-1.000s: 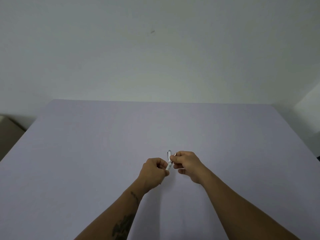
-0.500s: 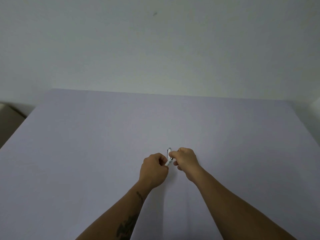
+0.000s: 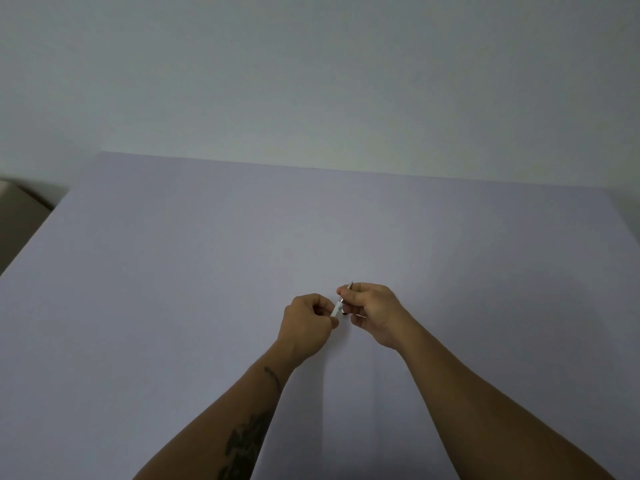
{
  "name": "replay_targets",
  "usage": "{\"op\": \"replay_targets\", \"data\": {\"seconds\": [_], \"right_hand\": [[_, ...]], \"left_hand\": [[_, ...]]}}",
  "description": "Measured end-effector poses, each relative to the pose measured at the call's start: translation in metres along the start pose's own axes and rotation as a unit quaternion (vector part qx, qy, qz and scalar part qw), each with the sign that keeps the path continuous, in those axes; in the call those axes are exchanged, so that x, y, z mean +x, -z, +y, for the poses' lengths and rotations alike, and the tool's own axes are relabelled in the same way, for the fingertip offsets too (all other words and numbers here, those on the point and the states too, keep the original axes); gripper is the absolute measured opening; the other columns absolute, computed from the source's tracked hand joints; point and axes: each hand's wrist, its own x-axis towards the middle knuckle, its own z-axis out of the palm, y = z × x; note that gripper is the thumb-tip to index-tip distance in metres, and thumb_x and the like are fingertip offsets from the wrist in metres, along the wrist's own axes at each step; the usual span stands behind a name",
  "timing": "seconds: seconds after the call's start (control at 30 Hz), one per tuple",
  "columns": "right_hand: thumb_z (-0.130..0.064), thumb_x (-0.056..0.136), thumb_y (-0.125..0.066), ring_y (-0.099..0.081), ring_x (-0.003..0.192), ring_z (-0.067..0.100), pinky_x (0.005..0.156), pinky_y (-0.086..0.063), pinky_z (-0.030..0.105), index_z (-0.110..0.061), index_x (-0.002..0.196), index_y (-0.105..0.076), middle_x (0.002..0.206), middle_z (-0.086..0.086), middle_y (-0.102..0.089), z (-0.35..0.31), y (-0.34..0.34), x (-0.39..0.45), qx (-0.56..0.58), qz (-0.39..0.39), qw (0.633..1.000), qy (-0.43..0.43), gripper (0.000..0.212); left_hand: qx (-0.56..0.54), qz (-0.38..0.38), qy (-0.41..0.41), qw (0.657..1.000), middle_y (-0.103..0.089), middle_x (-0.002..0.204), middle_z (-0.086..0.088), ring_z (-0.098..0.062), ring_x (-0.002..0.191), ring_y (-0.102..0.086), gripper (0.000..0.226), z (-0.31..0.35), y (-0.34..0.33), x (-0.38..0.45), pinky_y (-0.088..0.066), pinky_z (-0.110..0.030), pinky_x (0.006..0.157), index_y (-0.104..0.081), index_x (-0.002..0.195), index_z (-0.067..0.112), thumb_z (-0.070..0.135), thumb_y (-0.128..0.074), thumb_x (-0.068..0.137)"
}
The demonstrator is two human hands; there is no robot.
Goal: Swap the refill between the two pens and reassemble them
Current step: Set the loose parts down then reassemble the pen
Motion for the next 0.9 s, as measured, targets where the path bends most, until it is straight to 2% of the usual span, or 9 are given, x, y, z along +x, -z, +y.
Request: {"op": "replay_targets", "data": {"seconds": [0.13,0.23,0.4,0.5,0.57,0.67,0.73,0.8,0.9], "right_hand": [[-0.015,0.087,-0.071,-0.056,0.067,0.017,0.059,-0.048,0.026,-0.014,0.066,-0.066,0.074,0.008,-0.063,0.001,-0.006,0.002,-0.036,0.037,0.999,0.017,0.022],[-0.016,0.084,-0.075,-0.053,0.061,0.018,0.052,-0.044,0.025,-0.012,0.062,-0.059,0.071,0.010,-0.061,0.002,-0.011,0.004,-0.048,0.075,0.995,0.034,0.028],[-0.021,0.082,-0.076,-0.054,0.060,0.016,0.049,-0.042,0.024,-0.010,0.071,-0.055,0.073,0.008,-0.060,0.002,-0.017,0.002,-0.068,0.101,0.991,0.050,0.026],[-0.019,0.086,-0.073,-0.054,0.063,0.016,0.054,-0.043,0.027,-0.012,0.073,-0.063,0.073,0.006,-0.061,0.000,-0.014,-0.004,-0.023,0.047,0.998,0.029,0.018],[-0.016,0.091,-0.066,-0.055,0.066,0.015,0.060,-0.044,0.028,-0.011,0.088,-0.073,0.075,0.003,-0.064,0.000,-0.011,-0.008,0.011,0.002,1.000,0.021,0.009],[-0.011,0.096,-0.059,-0.057,0.072,0.015,0.067,-0.046,0.031,-0.012,0.102,-0.076,0.078,0.002,-0.066,0.000,-0.007,-0.009,0.002,-0.017,0.999,0.031,0.018],[-0.012,0.094,-0.061,-0.057,0.073,0.015,0.068,-0.048,0.029,-0.014,0.096,-0.077,0.075,0.001,-0.065,-0.002,-0.009,-0.011,-0.023,-0.001,0.999,0.039,0.016],[-0.014,0.091,-0.067,-0.055,0.071,0.016,0.063,-0.047,0.027,-0.018,0.078,-0.076,0.071,0.002,-0.062,-0.003,-0.013,-0.013,-0.040,0.026,0.998,0.043,0.016],[-0.013,0.085,-0.073,-0.051,0.066,0.020,0.056,-0.044,0.028,-0.023,0.048,-0.063,0.066,0.006,-0.057,-0.002,-0.019,-0.010,-0.048,0.067,0.995,0.052,0.040]], "left_hand": [[0.016,0.024,-0.015,0.999,-0.063,0.066,0.006,-0.008,0.054,-0.054,0.014,-0.003,-0.002,0.001,-0.045,-0.020,0.051,-0.068,0.075,0.021,0.007,-0.071,0.075],[0.048,0.053,-0.042,0.997,-0.063,0.068,0.007,-0.010,0.059,-0.056,0.019,-0.005,-0.007,-0.001,-0.051,-0.025,0.057,-0.065,0.075,0.024,0.005,-0.068,0.077],[0.055,0.061,-0.055,0.995,-0.063,0.068,0.005,-0.010,0.059,-0.056,0.017,-0.007,-0.011,-0.001,-0.054,-0.027,0.060,-0.065,0.079,0.022,0.005,-0.066,0.079],[0.044,0.055,-0.060,0.996,-0.064,0.069,0.004,-0.011,0.060,-0.056,0.015,-0.006,-0.007,0.000,-0.050,-0.024,0.058,-0.067,0.080,0.019,0.004,-0.067,0.080],[0.036,0.051,-0.060,0.996,-0.064,0.070,0.002,-0.012,0.060,-0.056,0.013,-0.005,-0.004,0.000,-0.049,-0.024,0.058,-0.068,0.081,0.017,0.004,-0.067,0.081],[0.031,0.044,-0.065,0.996,-0.063,0.069,0.002,-0.012,0.060,-0.055,0.012,-0.003,-0.001,-0.001,-0.045,-0.022,0.057,-0.068,0.082,0.016,0.004,-0.069,0.081],[0.030,0.041,-0.068,0.996,-0.063,0.069,0.002,-0.012,0.059,-0.054,0.012,-0.004,0.001,-0.002,-0.045,-0.022,0.057,-0.068,0.081,0.016,0.004,-0.069,0.081],[0.033,0.042,-0.068,0.996,-0.063,0.069,0.002,-0.012,0.060,-0.055,0.013,-0.005,0.001,-0.002,-0.048,-0.023,0.057,-0.068,0.081,0.017,0.004,-0.069,0.080],[0.043,0.057,-0.071,0.995,-0.064,0.069,0.002,-0.013,0.060,-0.057,0.014,-0.007,0.000,-0.003,-0.055,-0.028,0.060,-0.067,0.081,0.019,0.004,-0.068,0.080]]}}
